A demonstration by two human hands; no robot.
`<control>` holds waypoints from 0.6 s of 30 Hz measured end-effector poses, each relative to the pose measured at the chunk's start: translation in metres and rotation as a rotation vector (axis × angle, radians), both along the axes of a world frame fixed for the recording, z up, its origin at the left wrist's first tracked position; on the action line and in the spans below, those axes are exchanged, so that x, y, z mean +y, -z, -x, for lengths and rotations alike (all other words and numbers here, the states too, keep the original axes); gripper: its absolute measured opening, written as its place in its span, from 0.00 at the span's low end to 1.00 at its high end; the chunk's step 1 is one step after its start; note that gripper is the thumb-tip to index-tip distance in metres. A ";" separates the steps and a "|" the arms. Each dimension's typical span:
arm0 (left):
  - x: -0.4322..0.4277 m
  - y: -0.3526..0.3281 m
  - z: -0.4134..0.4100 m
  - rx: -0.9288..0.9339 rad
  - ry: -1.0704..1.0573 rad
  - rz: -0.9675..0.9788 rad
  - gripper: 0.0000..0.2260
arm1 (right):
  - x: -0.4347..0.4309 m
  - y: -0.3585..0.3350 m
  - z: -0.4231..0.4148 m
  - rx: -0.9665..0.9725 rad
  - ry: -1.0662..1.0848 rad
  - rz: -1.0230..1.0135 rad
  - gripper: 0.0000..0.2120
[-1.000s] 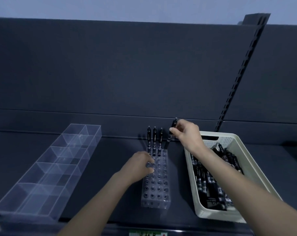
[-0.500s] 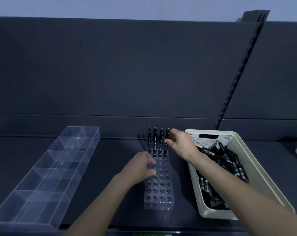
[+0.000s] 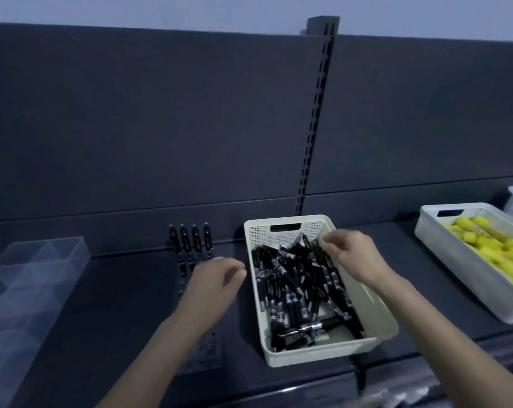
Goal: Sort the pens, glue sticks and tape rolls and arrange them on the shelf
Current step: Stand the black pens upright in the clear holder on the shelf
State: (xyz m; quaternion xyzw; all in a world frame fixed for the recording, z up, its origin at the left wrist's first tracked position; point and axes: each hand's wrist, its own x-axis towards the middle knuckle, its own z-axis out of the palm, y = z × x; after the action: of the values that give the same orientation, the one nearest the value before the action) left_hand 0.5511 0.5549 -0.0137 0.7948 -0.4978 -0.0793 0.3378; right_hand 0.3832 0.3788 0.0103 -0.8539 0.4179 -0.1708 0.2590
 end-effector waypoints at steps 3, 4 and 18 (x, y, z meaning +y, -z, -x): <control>-0.031 -0.007 0.029 0.023 0.002 0.015 0.10 | -0.016 0.000 0.028 0.095 -0.053 -0.062 0.14; -0.042 -0.006 0.036 0.034 -0.001 -0.017 0.09 | -0.019 0.000 0.034 0.109 -0.082 -0.090 0.13; -0.102 0.047 0.066 -0.122 -0.191 -0.710 0.25 | -0.001 0.044 -0.003 0.651 -0.252 -0.143 0.16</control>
State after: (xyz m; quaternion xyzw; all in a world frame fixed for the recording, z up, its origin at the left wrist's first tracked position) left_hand 0.4855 0.4526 -0.0605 0.9086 -0.3821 -0.1677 0.0164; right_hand 0.3861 0.3779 -0.0339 -0.8881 0.3809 0.1734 0.1901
